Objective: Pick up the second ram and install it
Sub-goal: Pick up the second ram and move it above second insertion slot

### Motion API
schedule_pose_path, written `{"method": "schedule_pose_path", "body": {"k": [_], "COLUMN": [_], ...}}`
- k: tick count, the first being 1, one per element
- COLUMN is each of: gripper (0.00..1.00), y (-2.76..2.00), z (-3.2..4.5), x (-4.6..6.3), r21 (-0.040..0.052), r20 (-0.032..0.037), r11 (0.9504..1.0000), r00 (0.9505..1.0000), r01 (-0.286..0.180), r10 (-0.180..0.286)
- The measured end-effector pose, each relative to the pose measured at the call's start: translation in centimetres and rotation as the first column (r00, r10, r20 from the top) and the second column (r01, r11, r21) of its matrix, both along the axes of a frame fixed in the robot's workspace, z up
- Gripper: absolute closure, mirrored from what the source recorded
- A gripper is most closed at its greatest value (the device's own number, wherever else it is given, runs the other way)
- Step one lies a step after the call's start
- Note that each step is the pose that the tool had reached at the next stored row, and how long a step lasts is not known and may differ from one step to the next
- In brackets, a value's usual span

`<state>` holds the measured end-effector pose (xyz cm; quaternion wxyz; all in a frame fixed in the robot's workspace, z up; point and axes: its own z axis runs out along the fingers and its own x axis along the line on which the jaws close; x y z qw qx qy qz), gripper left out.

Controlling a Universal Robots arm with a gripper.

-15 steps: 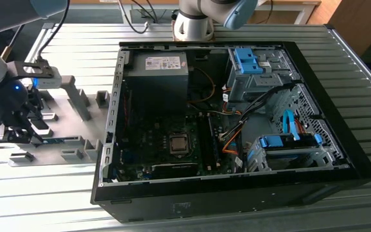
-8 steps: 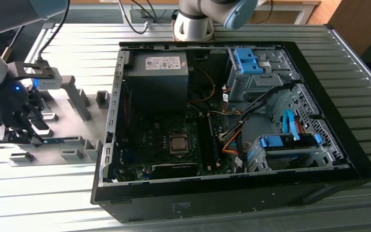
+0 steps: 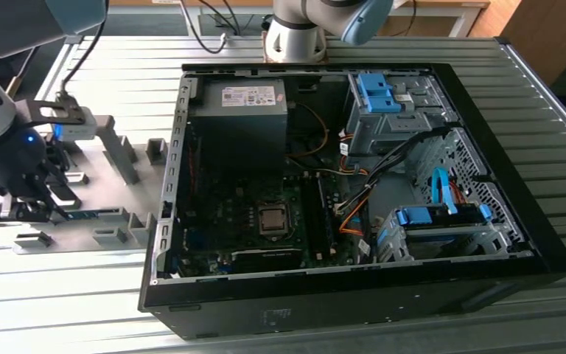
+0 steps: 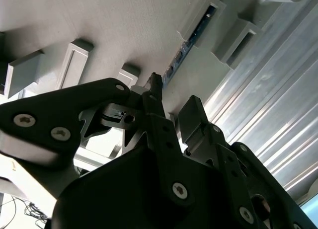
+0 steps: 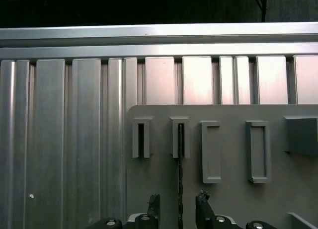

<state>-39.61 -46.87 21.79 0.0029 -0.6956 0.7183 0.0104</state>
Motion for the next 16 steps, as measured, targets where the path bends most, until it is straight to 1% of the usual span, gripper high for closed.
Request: {"method": "schedule_pose_path", "body": {"k": [4,7,12,16], "gripper": [0.58,0.58,0.58,0.58], "y": [0.00,0.03,0.04,0.10], "z": [-0.31,-0.59,-0.62,-1.04], "x": [0.00,0.00,0.00,-0.02], "r21": [0.0000,-0.0002,-0.0003,-0.0002], "r20": [-0.0008,-0.0015,-0.0017,-0.0036], "r11": [1.0000,0.9999,0.9999,0.9997], "r00": [1.0000,0.9999,0.9999,0.9997], "r01": [0.001,0.012,0.015,0.026], "r10": [-0.001,-0.012,-0.015,-0.026]}}
